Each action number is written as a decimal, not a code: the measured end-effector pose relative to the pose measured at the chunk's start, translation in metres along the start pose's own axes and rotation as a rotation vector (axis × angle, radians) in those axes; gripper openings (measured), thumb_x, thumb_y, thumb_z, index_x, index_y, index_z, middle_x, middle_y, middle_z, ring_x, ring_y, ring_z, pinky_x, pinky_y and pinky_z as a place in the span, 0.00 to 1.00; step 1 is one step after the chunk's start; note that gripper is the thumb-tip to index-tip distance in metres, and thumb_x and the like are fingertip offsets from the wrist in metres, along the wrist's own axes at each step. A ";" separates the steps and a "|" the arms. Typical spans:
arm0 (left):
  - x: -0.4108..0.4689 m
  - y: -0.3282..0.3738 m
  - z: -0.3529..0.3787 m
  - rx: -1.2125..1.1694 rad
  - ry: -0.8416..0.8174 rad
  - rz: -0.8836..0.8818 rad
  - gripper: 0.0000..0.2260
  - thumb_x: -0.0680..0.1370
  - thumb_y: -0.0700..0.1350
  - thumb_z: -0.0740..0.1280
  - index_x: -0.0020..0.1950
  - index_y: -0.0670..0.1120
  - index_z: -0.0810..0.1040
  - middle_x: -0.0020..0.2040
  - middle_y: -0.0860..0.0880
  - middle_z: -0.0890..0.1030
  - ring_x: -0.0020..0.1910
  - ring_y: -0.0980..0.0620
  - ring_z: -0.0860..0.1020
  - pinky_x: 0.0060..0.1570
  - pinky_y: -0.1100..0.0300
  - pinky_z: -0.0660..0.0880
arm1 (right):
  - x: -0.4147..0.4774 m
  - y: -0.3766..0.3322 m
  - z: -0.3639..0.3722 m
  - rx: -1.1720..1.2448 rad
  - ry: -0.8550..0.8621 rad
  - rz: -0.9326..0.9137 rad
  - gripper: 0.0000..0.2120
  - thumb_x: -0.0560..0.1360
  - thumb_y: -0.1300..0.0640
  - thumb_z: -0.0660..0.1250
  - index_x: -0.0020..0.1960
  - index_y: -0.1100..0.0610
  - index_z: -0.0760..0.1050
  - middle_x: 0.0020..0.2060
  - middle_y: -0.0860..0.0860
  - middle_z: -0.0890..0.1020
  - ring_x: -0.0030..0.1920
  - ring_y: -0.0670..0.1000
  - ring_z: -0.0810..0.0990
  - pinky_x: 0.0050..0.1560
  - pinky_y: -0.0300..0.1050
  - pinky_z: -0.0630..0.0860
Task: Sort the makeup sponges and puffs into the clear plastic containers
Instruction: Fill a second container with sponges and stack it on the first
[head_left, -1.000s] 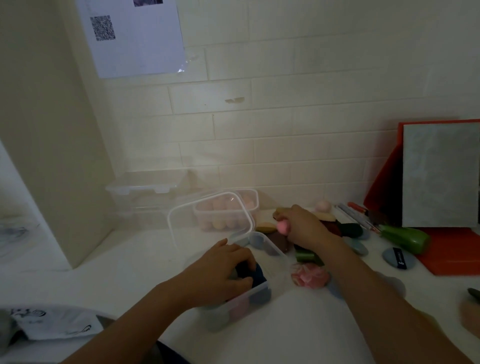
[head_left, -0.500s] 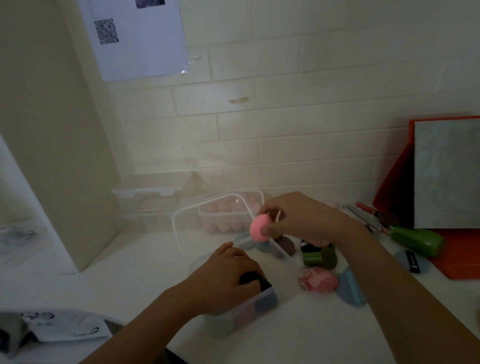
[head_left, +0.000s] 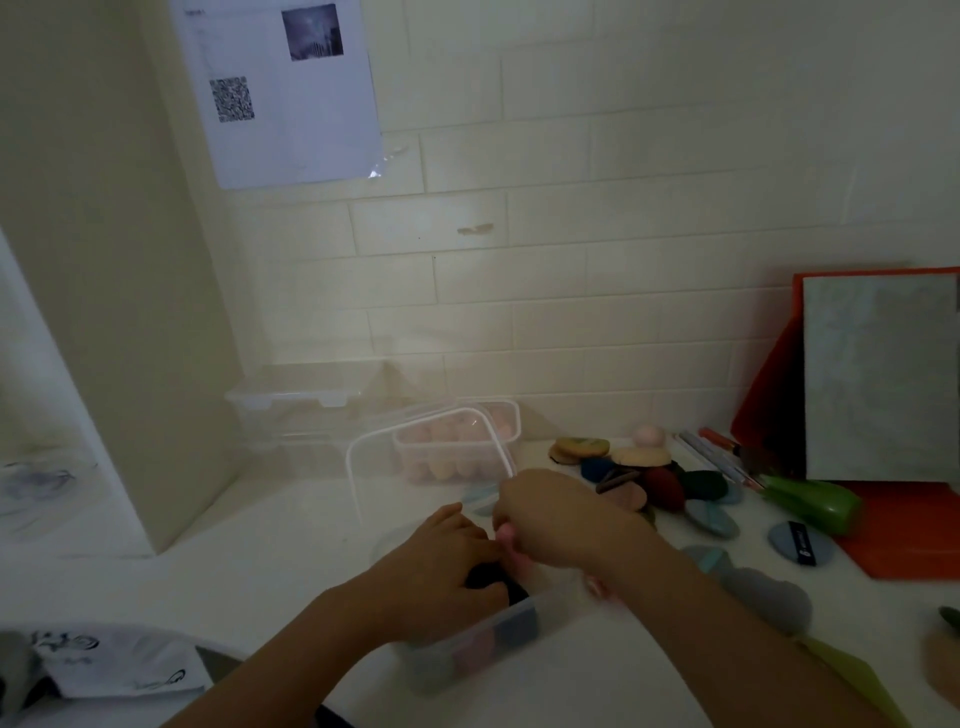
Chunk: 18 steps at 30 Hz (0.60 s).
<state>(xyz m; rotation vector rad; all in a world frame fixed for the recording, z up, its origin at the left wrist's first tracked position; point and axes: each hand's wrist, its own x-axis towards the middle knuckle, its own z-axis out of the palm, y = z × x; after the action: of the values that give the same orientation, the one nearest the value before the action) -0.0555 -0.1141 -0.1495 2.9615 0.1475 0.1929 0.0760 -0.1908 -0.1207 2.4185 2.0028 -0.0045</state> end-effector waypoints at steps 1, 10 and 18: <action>0.000 -0.001 0.001 0.015 -0.012 -0.009 0.24 0.71 0.60 0.49 0.47 0.48 0.79 0.43 0.51 0.80 0.46 0.57 0.71 0.58 0.71 0.54 | 0.001 -0.001 0.002 -0.027 0.000 -0.016 0.08 0.74 0.60 0.61 0.43 0.58 0.79 0.40 0.52 0.75 0.42 0.53 0.78 0.41 0.45 0.72; -0.002 -0.003 0.003 0.023 -0.019 -0.036 0.23 0.71 0.61 0.48 0.53 0.54 0.77 0.54 0.56 0.75 0.51 0.58 0.68 0.58 0.65 0.59 | 0.003 0.007 -0.004 -0.060 0.115 -0.030 0.07 0.72 0.56 0.69 0.49 0.56 0.76 0.46 0.52 0.79 0.47 0.53 0.79 0.41 0.44 0.70; -0.004 -0.005 0.001 0.004 -0.027 -0.110 0.25 0.69 0.67 0.49 0.59 0.60 0.72 0.58 0.57 0.66 0.57 0.57 0.63 0.58 0.65 0.60 | 0.015 0.105 -0.015 0.519 0.469 0.354 0.08 0.75 0.52 0.67 0.48 0.57 0.75 0.44 0.51 0.79 0.45 0.50 0.76 0.43 0.43 0.71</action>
<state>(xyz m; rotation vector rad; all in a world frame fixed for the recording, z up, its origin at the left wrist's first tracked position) -0.0595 -0.1093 -0.1515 2.9476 0.3074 0.1384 0.1820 -0.1952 -0.1055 3.3524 1.8611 0.0548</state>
